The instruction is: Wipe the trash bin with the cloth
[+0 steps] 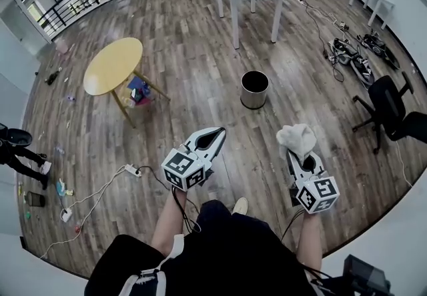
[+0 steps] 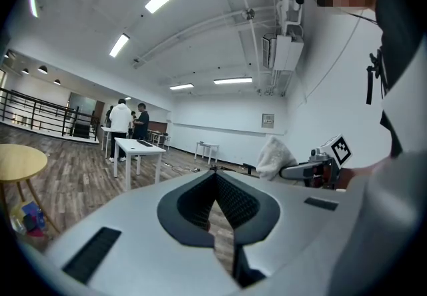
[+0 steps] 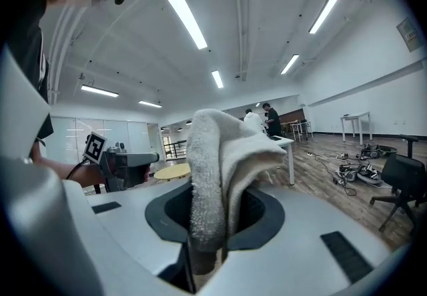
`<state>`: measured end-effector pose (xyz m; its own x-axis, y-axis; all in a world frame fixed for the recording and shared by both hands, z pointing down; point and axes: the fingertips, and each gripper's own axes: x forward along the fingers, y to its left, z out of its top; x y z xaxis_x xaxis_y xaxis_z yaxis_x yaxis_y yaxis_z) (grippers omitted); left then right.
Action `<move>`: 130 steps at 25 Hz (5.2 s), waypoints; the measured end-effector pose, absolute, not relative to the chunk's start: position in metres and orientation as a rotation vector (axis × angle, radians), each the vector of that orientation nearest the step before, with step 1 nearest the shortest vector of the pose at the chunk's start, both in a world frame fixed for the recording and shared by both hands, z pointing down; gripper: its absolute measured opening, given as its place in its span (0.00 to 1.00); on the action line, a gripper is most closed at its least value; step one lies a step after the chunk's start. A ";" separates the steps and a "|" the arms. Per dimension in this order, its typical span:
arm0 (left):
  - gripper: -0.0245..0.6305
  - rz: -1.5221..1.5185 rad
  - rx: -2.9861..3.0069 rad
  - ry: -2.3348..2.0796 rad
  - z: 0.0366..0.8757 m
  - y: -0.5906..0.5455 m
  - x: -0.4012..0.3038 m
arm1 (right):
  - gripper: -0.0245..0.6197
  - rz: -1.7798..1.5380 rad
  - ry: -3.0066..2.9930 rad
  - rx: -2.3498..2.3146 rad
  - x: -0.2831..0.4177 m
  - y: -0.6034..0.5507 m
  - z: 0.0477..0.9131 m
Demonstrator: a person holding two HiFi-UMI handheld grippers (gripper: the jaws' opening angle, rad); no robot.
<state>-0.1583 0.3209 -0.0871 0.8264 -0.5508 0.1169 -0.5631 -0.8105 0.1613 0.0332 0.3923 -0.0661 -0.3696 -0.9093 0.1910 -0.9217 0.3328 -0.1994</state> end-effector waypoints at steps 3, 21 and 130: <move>0.04 0.113 2.816 -0.874 -0.087 0.306 -0.149 | 0.17 0.439 -2.532 1.731 0.043 0.375 -0.065; 0.04 0.127 2.784 -0.837 -0.066 0.148 -0.131 | 0.17 0.493 -2.515 1.721 0.054 0.228 -0.046; 0.04 0.122 2.775 -1.055 0.652 -0.196 -0.078 | 0.17 0.212 -2.639 1.299 0.020 -0.203 0.713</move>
